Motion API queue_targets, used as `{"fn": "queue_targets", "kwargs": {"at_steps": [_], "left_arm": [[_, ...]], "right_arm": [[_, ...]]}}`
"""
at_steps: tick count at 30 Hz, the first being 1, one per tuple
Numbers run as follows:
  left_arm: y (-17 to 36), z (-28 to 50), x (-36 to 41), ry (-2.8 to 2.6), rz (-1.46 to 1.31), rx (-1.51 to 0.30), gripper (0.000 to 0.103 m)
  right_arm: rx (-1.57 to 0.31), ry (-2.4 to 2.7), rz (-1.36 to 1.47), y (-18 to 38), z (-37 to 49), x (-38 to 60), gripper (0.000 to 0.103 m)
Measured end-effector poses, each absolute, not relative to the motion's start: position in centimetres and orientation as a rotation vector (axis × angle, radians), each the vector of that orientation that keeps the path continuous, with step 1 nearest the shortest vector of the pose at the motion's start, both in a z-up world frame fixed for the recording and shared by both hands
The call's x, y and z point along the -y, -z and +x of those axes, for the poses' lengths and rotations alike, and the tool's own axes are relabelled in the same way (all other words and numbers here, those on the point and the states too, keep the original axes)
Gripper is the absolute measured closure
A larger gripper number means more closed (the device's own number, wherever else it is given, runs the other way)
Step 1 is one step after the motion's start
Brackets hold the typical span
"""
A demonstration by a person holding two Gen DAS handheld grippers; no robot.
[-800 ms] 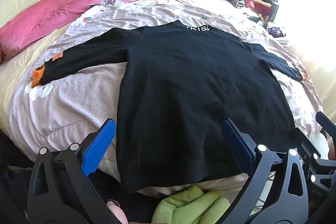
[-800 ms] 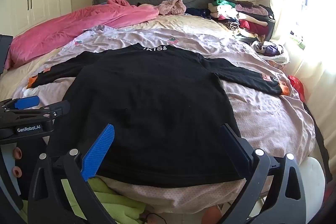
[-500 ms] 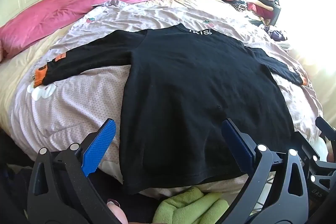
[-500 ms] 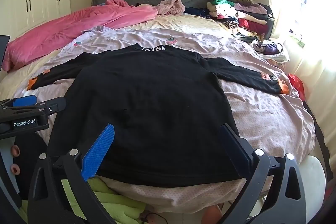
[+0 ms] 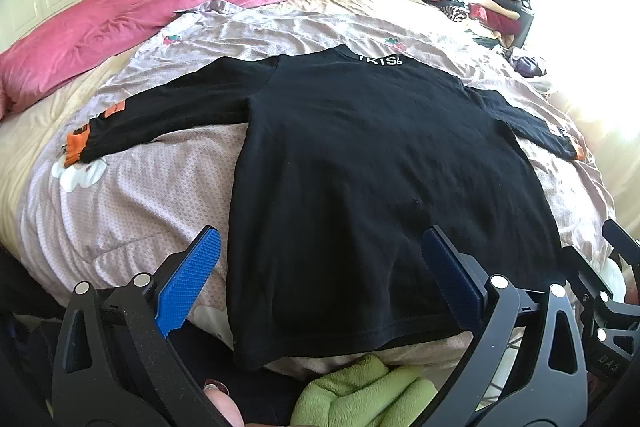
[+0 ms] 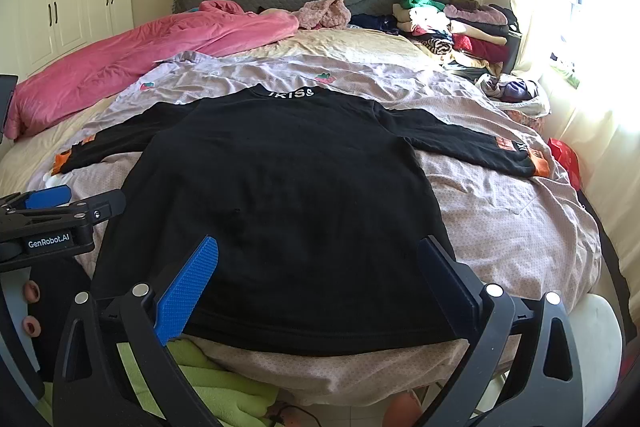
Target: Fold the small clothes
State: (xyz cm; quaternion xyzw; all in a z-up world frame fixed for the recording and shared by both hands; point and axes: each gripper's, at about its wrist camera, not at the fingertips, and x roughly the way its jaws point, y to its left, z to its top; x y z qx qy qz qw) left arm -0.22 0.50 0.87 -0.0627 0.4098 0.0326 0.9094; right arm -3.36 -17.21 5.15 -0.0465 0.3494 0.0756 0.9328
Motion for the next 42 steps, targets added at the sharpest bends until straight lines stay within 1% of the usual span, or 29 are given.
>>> {"fn": "queue_targets", "kwargs": {"at_steps": [42], "left_arm": [[-0.85, -0.5, -0.31, -0.067, -0.126, -0.84, 0.009]], "right_arm": [[-0.721, -0.153, -0.086, -4.85, -3.59, 17.22, 0.004]]}}
